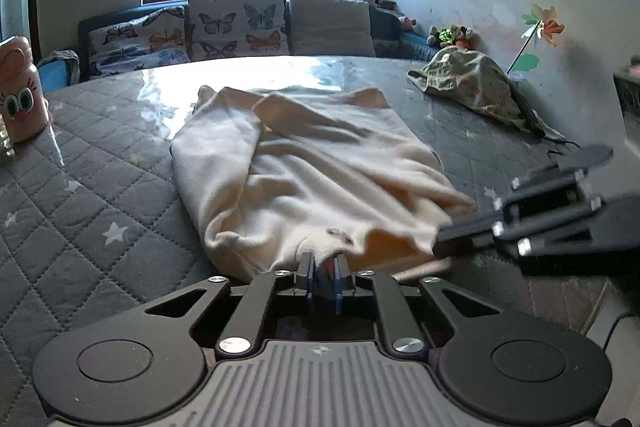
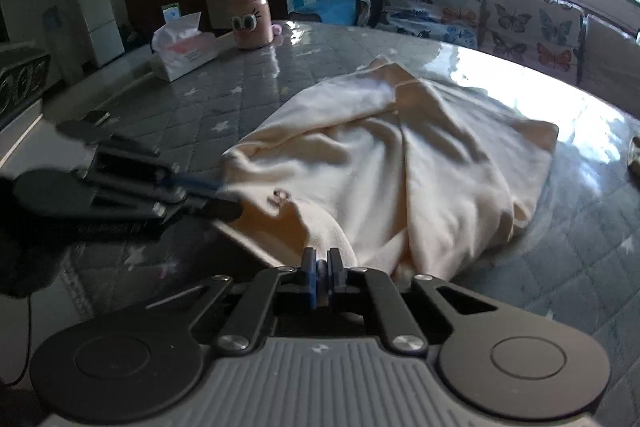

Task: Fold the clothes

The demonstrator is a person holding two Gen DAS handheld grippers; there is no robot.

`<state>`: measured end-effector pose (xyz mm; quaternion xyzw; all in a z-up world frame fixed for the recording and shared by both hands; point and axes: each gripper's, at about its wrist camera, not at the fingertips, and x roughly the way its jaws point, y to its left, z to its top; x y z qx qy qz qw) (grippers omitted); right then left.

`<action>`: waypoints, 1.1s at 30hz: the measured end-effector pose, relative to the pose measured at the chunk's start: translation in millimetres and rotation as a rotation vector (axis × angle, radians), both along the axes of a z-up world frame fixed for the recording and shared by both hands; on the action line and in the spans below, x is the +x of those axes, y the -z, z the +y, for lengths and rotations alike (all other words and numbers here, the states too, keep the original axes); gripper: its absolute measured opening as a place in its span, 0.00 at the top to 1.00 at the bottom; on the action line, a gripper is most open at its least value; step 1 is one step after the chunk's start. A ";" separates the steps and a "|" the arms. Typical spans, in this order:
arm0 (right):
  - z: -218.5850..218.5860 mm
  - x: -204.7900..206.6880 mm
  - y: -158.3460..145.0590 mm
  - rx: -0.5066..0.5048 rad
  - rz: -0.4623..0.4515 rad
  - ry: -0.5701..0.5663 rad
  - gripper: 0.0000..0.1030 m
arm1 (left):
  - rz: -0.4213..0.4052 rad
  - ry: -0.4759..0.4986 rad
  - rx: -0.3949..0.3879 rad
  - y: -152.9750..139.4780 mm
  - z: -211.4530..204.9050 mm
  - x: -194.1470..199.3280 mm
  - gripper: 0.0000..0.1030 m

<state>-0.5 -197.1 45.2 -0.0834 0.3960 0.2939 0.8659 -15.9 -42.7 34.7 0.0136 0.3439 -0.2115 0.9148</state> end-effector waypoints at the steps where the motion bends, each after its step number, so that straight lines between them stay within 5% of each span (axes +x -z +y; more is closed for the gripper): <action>1: -0.2 -2.7 1.8 -0.006 0.004 -0.003 0.97 | -0.011 0.004 -0.001 -3.0 -1.0 0.2 0.86; 6: 0.4 -6.8 10.4 -0.017 0.025 -0.015 0.97 | -0.040 0.005 -0.017 -12.5 -7.6 11.3 0.86; 16: -4.3 4.0 -4.2 0.035 0.038 -0.028 0.92 | 0.063 0.048 0.022 16.8 -9.3 22.0 0.86; 23: -4.7 54.8 -20.6 0.031 -0.050 0.061 0.88 | 0.023 0.027 -0.005 2.7 -10.1 30.4 0.86; 26: 0.2 84.8 -20.8 0.011 -0.088 0.095 0.74 | 0.031 0.017 -0.010 5.5 -14.5 42.1 0.85; 33: 26.5 141.9 -4.9 -0.005 -0.097 0.118 0.72 | 0.073 0.019 -0.017 18.7 -14.3 48.7 0.73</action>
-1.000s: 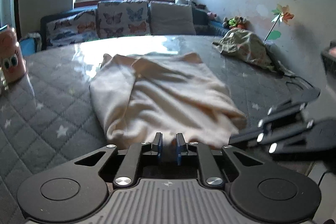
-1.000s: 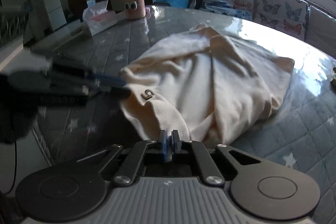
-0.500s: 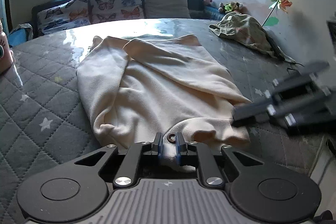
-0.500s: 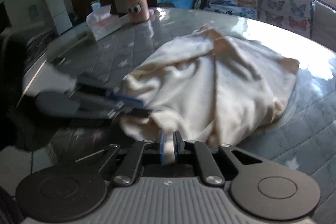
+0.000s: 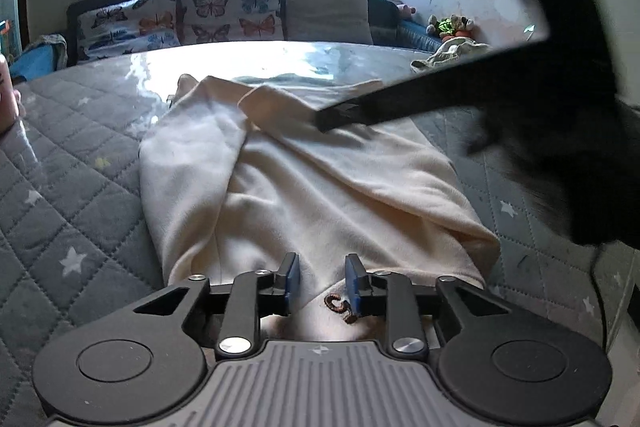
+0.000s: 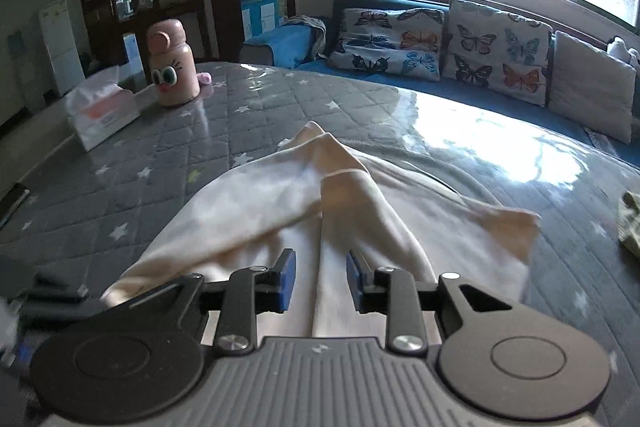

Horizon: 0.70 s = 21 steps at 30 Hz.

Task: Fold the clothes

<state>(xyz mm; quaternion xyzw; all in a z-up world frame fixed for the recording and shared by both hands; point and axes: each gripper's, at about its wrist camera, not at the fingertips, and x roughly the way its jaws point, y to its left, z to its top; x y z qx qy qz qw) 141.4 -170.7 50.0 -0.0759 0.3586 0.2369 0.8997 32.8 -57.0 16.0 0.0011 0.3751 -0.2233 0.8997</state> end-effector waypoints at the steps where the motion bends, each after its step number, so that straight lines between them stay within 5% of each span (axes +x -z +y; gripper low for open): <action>1: 6.9 8.6 5.1 -0.008 0.000 0.002 0.71 | 0.003 0.001 -0.002 1.2 0.8 0.0 0.73; 9: 28.3 42.6 42.4 -0.063 0.014 0.043 0.69 | -0.049 -0.074 0.019 -14.7 16.5 14.8 0.72; 11: 27.6 42.2 43.3 -0.069 0.008 0.043 0.74 | -0.061 -0.105 0.030 -19.2 19.6 24.3 0.70; 13: 26.1 41.4 42.7 -0.085 0.000 0.050 0.93 | -0.067 -0.130 0.045 -21.7 19.7 36.3 0.65; 21: 5.2 31.6 20.9 -0.022 -0.043 0.085 0.98 | -0.072 -0.185 0.112 -24.8 11.8 82.1 0.64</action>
